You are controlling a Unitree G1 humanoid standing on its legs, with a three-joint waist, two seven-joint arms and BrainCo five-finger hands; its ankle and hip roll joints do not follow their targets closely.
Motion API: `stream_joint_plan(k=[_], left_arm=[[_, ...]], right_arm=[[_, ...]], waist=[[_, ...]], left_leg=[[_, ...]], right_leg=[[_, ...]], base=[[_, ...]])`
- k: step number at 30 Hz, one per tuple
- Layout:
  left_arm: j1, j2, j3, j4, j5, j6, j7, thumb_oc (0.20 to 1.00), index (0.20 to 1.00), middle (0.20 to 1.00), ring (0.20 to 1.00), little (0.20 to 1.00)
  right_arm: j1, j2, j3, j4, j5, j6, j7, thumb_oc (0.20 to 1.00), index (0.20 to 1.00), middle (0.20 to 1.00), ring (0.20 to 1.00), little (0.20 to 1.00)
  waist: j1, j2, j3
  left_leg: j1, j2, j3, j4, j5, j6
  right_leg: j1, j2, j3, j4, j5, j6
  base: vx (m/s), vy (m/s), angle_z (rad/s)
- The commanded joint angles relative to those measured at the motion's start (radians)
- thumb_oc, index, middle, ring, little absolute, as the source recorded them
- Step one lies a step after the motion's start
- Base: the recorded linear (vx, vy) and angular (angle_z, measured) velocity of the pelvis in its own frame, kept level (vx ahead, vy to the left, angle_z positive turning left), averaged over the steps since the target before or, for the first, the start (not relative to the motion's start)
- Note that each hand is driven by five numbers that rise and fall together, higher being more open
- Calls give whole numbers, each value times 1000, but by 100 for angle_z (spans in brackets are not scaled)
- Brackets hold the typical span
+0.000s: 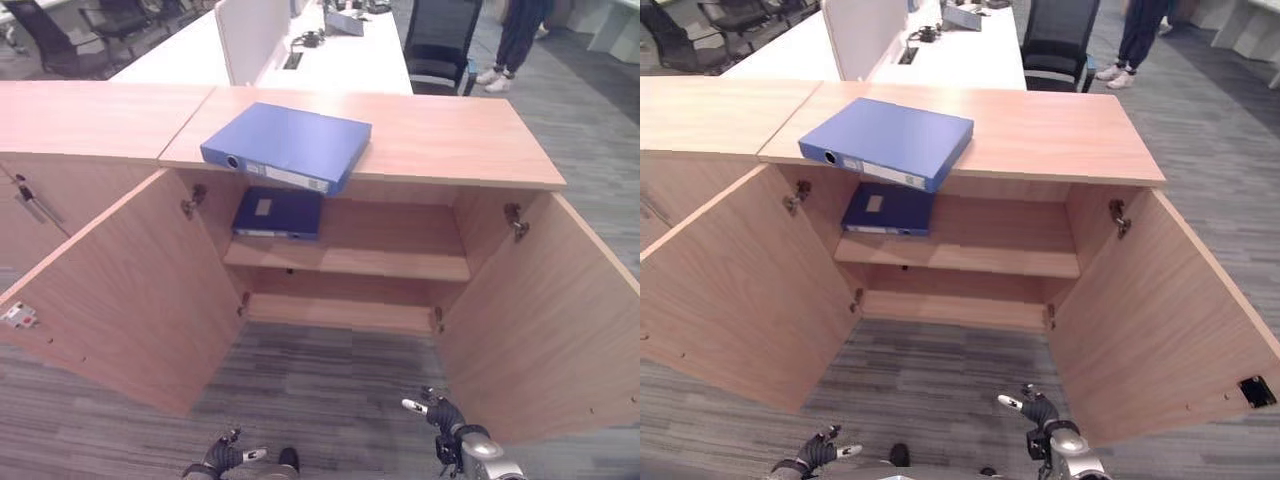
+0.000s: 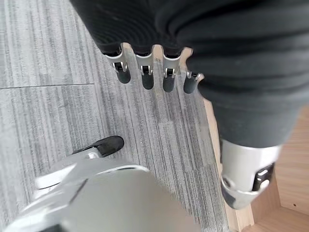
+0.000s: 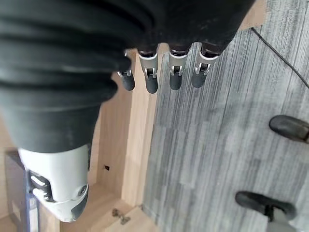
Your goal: Put the empty folder in the office cabinet
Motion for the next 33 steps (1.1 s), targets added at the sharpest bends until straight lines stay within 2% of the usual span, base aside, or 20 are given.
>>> stream_joint_plan(k=[1,7,8,9,10,11,12,14,16,18,19,20,22,25,26,29,30,31,32,33], left_arm=[[-90,21,-12,35,20,-21,14,1000,1000,1000,1000,1000],[-104,22,-9,67,18,-20,16,1000,1000,1000,1000,1000],[-106,23,-9,68,19,-20,16,1000,1000,1000,1000,1000],[-113,29,-8,66,14,-18,17,1000,1000,1000,1000,1000],[-114,29,-8,66,14,-18,17,1000,1000,1000,1000,1000],[-114,29,-4,63,9,-17,18,1000,1000,1000,1000,1000],[-117,31,4,60,-1,-16,19,1000,1000,1000,1000,1000],[-117,33,5,62,2,-16,18,1000,1000,1000,1000,1000],[-111,31,8,65,3,-18,17,1000,1000,1000,1000,1000],[-110,33,7,67,2,-18,16,1000,1000,1000,1000,1000],[-122,35,10,79,-8,-20,17,1000,1000,1000,1000,1000],[-124,35,18,84,-12,-21,21,1000,1000,1000,1000,1000],[-122,32,24,103,-12,-24,18,1000,1000,1000,1000,1000],[-114,19,22,117,0,-23,14,1000,1000,1000,1000,1000],[-111,8,17,116,-3,-21,16,1000,1000,1000,1000,1000],[-126,-3,1,98,-23,-21,14,1000,1000,1000,1000,1000],[-132,-6,-1,91,-28,-20,15,1000,1000,1000,1000,1000],[-137,-6,-8,77,-30,-21,18,1000,1000,1000,1000,1000],[-137,-6,-8,77,-30,-20,18,1000,1000,1000,1000,1000],[-138,-5,-7,70,-36,-21,16,1000,1000,1000,1000,1000]], right_arm=[[-44,16,13,-8,39,-28,8,1000,1000,1000,1000,1000],[-45,36,-8,71,60,-21,6,1000,1000,1000,1000,1000],[-46,38,-15,84,63,-19,5,1000,1000,1000,1000,1000],[-58,43,-26,108,70,-17,3,1000,1000,1000,1000,1000],[-60,43,-26,109,70,-18,3,1000,1000,1000,1000,1000],[-70,43,-30,119,71,-15,2,1000,1000,1000,1000,1000],[-81,40,-42,130,74,-13,2,1000,1000,1000,1000,1000],[-82,40,-51,135,75,-12,2,1000,1000,1000,1000,1000],[-78,39,-67,149,76,-11,1,1000,1000,1000,1000,1000],[-69,31,-75,162,78,-8,-4,1000,1000,1000,1000,1000],[-68,24,-88,180,83,-9,-11,1000,1000,1000,1000,1000],[-61,23,-95,195,72,-1,-9,1000,1000,1000,1000,1000],[-42,9,-119,226,61,9,-3,1000,1000,1000,1000,1000],[-23,-15,-136,254,52,7,-1,1000,1000,1000,1000,1000],[-15,-31,-143,265,53,6,-1,1000,1000,1000,1000,1000],[-9,-55,-153,272,59,0,-4,1000,1000,1000,1000,1000],[-14,-63,-153,275,61,-2,-7,1000,1000,1000,1000,1000],[-15,-69,-156,276,60,-3,-11,1000,1000,1000,1000,1000],[-15,-69,-156,276,60,-3,-11,1000,1000,1000,1000,1000],[-14,-70,-159,278,66,-4,-11,1000,1000,1000,1000,1000]], waist=[[26,-20,47],[47,-28,49],[49,-26,52],[51,-18,66],[52,-18,65],[50,-12,75],[47,1,93],[45,9,98],[37,19,101],[27,22,103],[-1,21,112],[-22,26,113],[-59,28,102],[-78,37,82],[-92,56,72],[-108,85,69],[-114,91,67],[-115,99,73],[-118,96,71],[-118,93,75]], left_leg=[[66,-44,3,13,-119,5],[52,-56,-29,13,-118,13],[51,-57,-34,13,-118,18],[50,-55,-40,13,-117,29],[49,-56,-39,13,-117,29],[52,-56,-38,13,-119,36],[62,-55,-39,13,-126,48],[70,-53,-43,13,-133,51],[97,-56,-49,13,-150,51],[118,-59,-58,13,-169,43],[157,-44,-75,13,-205,16],[182,-31,-94,13,-225,5],[233,-26,-127,13,-269,-7],[260,-12,-145,13,-285,-14],[264,21,-150,13,-275,-26],[204,65,-145,90,-211,-71],[181,79,-142,126,-176,-91],[156,100,-131,210,-106,-122],[153,97,-134,208,-101,-122],[133,101,-124,255,-61,-135]], right_leg=[[-23,-79,41,63,-31,108],[-34,-95,16,95,-32,119],[-46,-99,17,125,-35,121],[-94,-109,28,223,-33,136],[-99,-111,30,229,-36,137],[-141,-120,37,300,-15,152],[-188,-130,39,406,25,188],[-206,-128,43,442,26,199],[-234,-130,52,452,22,195],[-235,-134,44,363,4,166],[-281,-179,41,155,72,160],[-316,-191,82,93,111,176],[-353,-194,165,47,155,198],[-345,-179,161,70,169,187],[-348,-161,154,94,152,172],[-337,-140,119,107,110,141],[-327,-132,102,106,96,130],[-293,-107,84,105,60,103],[-295,-111,82,105,62,103],[-275,-105,73,101,48,92]], base=[[6,28,24],[6,35,14],[-32,57,20],[-33,59,10],[-40,79,8],[-24,100,11],[-23,100,10],[18,52,7],[153,33,18],[350,-144,23],[566,-372,23],[665,-419,27],[575,-293,16],[357,-197,31],[214,-203,20],[143,-208,30],[169,-241,40],[152,-200,23],[160,-194,33],[117,-187,26]])
